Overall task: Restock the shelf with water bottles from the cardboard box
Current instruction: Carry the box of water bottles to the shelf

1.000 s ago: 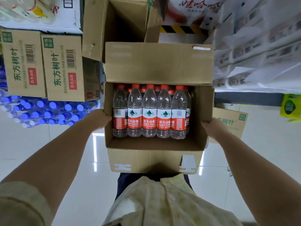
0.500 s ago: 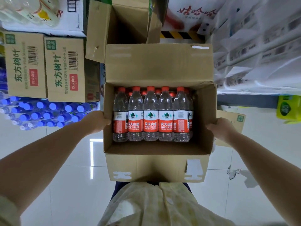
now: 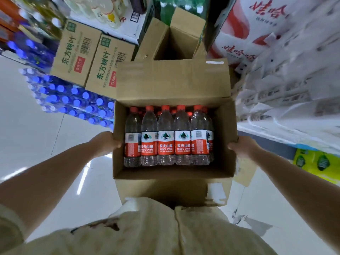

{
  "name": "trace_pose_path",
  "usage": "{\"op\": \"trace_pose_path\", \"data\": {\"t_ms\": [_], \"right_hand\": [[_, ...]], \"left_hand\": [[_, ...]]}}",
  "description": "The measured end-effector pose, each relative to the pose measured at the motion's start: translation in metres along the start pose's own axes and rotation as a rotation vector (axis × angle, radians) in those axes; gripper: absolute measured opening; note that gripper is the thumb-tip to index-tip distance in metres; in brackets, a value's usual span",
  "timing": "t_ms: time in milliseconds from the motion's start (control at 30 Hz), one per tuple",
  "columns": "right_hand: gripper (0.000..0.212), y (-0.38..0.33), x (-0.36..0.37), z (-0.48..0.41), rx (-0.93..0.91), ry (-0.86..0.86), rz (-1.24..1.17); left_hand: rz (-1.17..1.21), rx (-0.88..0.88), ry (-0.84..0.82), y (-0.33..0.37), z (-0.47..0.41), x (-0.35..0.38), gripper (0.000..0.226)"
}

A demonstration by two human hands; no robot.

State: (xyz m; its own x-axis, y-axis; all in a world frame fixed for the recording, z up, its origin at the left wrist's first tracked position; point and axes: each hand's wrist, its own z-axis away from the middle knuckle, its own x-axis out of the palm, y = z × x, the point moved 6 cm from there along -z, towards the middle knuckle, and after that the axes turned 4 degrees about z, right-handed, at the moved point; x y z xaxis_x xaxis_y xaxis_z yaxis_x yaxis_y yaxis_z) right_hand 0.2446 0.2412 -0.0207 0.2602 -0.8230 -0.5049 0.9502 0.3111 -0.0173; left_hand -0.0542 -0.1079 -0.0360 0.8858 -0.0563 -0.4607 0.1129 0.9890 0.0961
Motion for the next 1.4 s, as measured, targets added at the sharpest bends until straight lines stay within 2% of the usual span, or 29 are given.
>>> {"op": "trace_pose_path", "data": {"t_ms": [233,367,500,600,700,800,1067,1400], "right_hand": [[0.023,-0.072,-0.014,0.030,-0.181,0.008,0.142],[0.026,-0.126,-0.008,0.046,-0.229,0.032,0.262],[0.022,-0.185,0.018,0.058,-0.284,0.021,0.383],[0.028,-0.227,0.044,0.066,-0.312,0.032,0.468],[0.026,-0.268,0.073,0.076,-0.323,0.027,0.504],[0.025,-0.308,0.103,0.090,-0.335,0.004,0.539],[0.024,-0.436,0.174,0.128,-0.402,-0.004,0.645],[0.026,-0.625,0.237,0.178,-0.517,0.014,0.714]], "left_hand": [[0.213,-0.109,0.064,-0.082,0.061,0.012,0.020],[0.377,-0.208,0.075,-0.137,0.084,0.028,0.011],[0.495,-0.291,0.082,-0.192,0.098,0.044,0.012],[0.568,-0.343,0.107,-0.234,0.102,0.052,0.012],[0.613,-0.349,0.107,-0.274,0.101,0.054,0.007],[0.645,-0.352,0.091,-0.317,0.097,0.050,0.013],[0.708,-0.383,0.074,-0.436,0.085,0.014,0.009],[0.789,-0.379,0.163,-0.567,0.072,-0.089,0.017]]}}
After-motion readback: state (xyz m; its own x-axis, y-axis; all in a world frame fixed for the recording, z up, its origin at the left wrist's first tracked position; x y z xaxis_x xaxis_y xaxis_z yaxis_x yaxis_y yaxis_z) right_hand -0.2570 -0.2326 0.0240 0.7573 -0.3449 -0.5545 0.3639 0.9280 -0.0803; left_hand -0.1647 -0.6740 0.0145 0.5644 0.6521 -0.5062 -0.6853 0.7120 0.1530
